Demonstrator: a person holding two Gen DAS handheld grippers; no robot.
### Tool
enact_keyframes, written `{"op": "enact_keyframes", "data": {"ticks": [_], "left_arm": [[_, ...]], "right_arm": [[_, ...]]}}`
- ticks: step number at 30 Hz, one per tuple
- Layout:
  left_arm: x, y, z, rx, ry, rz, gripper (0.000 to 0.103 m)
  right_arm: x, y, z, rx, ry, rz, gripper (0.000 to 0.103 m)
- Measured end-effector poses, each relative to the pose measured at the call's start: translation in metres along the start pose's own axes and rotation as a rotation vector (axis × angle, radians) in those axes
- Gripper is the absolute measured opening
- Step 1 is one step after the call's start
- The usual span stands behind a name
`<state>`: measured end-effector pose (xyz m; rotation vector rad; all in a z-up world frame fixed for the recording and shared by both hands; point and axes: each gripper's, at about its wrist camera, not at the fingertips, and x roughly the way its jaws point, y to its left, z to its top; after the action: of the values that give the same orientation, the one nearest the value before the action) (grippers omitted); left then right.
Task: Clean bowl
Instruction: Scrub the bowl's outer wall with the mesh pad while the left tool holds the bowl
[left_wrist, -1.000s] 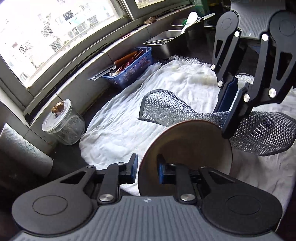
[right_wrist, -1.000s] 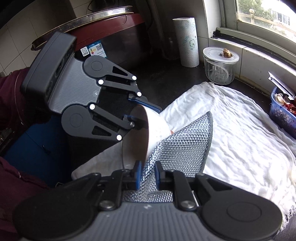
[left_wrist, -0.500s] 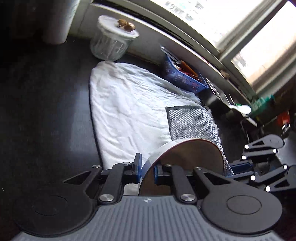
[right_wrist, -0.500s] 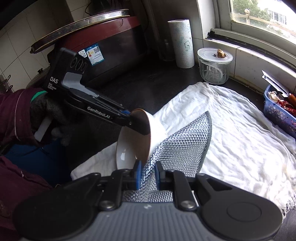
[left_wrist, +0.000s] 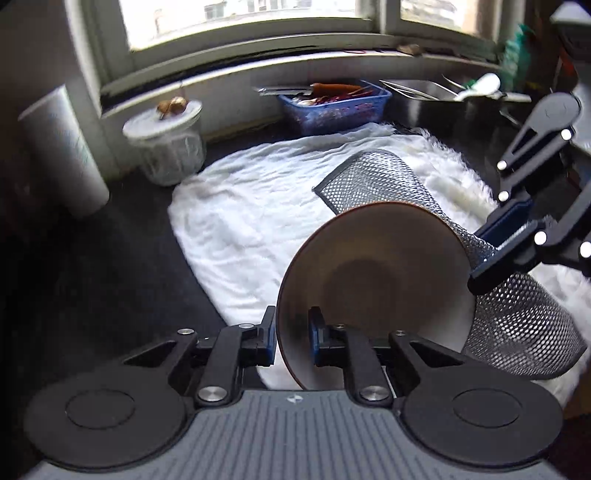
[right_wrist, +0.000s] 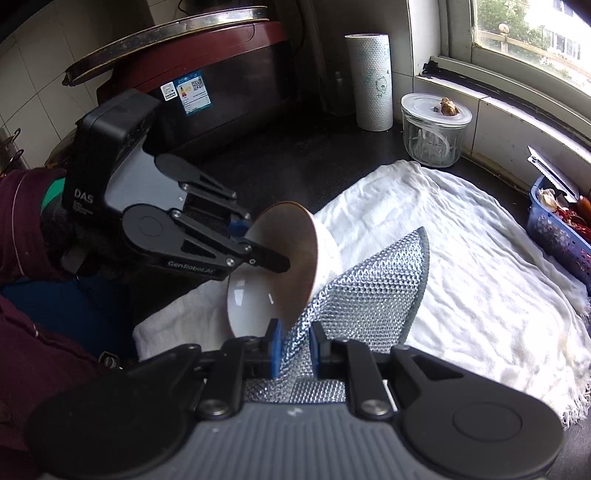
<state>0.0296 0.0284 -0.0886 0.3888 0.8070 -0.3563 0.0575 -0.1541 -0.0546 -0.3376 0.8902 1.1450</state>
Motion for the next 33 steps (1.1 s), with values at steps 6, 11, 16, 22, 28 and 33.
{"op": "enact_keyframes", "data": {"ticks": [6,11,16,22,28,33], "left_arm": [[0.000,0.010,0.009,0.005,0.004,-0.085,0.012],[0.003,0.043,-0.012,-0.414,0.002,-0.175,0.012],[0.013,0.070,-0.052,-0.824,0.020,-0.276,0.012],[0.016,0.064,-0.052,-0.767,0.039,-0.258,0.011],[-0.001,0.009,-0.007,-0.071,0.030,-0.033,0.016],[-0.006,0.006,0.004,0.028,0.025,-0.059,0.011]], "right_arm": [[0.002,0.006,0.003,-0.026,0.003,-0.008,0.016],[0.003,0.009,0.000,-0.035,0.007,-0.027,0.016],[0.007,0.012,-0.003,-0.042,0.020,-0.025,0.017],[0.006,0.010,-0.003,-0.030,0.010,-0.013,0.016],[0.007,0.010,-0.001,-0.043,0.012,-0.012,0.016],[0.009,0.013,0.003,-0.068,0.015,-0.023,0.016]]}}
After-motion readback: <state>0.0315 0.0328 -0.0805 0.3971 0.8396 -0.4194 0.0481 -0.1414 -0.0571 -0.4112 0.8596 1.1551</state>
